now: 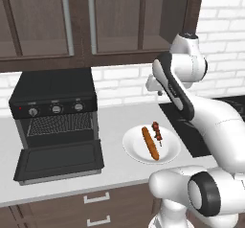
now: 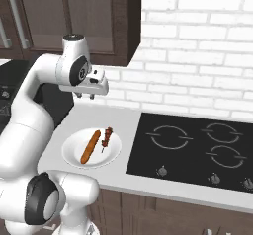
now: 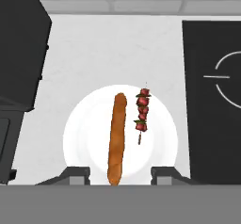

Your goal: Pick up the kebab skewer and baguette bread, and place them inside the toaster oven. Close the toaster oven door and start by setting the timer.

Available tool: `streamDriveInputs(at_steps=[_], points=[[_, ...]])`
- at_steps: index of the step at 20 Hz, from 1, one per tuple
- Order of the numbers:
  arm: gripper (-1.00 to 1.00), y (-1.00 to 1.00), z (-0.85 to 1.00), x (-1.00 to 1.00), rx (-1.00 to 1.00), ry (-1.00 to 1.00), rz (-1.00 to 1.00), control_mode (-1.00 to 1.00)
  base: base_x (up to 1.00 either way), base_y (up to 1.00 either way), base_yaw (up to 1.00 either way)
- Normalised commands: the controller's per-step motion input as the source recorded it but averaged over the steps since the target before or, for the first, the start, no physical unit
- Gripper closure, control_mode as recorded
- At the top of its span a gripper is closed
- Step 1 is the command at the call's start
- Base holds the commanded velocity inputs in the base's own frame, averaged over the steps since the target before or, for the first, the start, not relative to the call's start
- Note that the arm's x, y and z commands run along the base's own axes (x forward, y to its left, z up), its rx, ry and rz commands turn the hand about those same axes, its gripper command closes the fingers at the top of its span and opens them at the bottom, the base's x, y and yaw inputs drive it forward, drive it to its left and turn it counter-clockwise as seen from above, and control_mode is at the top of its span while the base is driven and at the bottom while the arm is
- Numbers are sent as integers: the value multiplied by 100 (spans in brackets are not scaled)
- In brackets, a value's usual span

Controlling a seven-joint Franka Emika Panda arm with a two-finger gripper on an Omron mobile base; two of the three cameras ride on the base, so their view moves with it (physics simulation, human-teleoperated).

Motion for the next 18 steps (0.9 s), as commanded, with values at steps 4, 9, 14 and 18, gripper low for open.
streamDriveInputs(at_steps=[4,9,14,18], points=[[-100,0,-1,-63,0,0,-1,-100,0,0,0],[-100,0,-6,-100,0,-3,-3,-100,0,0,0],[-100,0,0,-100,0,-3,-2,-100,0,0,0],[-100,0,0,-81,0,-2,-1,-100,0,0,0]])
